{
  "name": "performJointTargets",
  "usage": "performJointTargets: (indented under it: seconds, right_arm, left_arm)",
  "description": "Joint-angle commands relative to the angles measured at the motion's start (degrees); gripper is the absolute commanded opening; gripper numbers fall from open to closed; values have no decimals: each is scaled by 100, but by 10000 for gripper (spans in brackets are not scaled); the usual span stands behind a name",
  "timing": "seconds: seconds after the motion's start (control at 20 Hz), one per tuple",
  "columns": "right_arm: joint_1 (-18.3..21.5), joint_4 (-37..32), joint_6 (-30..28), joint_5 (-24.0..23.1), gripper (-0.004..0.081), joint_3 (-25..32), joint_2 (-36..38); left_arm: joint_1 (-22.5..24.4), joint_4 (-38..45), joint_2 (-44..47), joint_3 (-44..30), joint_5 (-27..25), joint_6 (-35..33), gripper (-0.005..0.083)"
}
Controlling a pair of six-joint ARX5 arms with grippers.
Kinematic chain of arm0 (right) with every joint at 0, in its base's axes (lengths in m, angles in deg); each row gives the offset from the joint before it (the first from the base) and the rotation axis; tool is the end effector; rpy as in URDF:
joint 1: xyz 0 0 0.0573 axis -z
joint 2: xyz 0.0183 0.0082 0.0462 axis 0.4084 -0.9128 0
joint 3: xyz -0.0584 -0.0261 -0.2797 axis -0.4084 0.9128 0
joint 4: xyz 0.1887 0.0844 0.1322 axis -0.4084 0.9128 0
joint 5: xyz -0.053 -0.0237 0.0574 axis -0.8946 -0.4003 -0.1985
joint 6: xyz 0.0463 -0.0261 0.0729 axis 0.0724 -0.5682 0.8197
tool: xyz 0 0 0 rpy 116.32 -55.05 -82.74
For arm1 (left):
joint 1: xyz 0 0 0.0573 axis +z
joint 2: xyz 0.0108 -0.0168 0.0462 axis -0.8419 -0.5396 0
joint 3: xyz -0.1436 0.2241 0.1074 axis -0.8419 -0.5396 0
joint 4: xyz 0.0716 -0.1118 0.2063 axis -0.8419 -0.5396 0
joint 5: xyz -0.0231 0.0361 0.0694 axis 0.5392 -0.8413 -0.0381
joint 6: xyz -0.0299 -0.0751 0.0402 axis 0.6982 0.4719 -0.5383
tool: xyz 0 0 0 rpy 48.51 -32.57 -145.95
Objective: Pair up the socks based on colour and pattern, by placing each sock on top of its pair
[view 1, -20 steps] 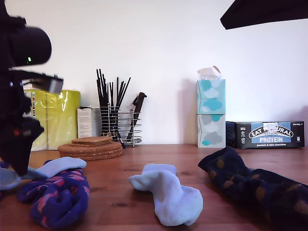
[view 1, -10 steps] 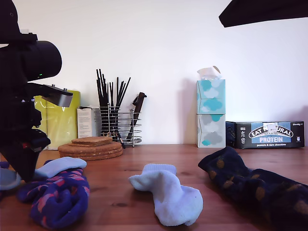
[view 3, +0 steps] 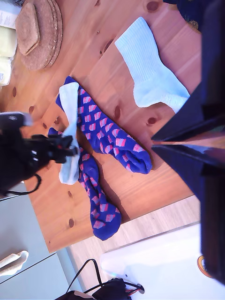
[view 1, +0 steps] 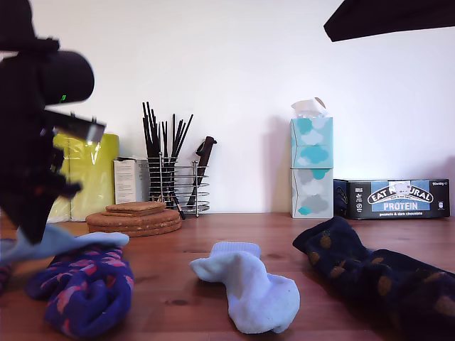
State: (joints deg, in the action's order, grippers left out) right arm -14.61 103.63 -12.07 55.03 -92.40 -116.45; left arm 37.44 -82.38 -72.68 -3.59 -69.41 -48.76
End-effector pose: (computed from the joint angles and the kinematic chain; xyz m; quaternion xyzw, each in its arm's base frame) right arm 0.1118 0.1267 0.2599 -0.0776 0.1983 0.5017 0.8384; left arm 0.3087 -0.0945 0.1735 0.2286 0.5503 -0.1038 0.7963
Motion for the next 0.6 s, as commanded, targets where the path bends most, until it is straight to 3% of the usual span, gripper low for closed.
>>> performJointTargets:
  seconds: [0.0,0.15,0.55]
  right_arm:
    - [-26,-15,26,26,-13,140,11]
    - [-26,-20,22,24,-13,140,11]
    - [-26,-24,22,28,-13,140,11]
  left_arm:
    - [-66,-417,-13,280,15,721,-22]
    - [-249,-1095,-13,741,385,1779,-22]
    - [-938,-1655,-13,1504,1467,3178,-22]
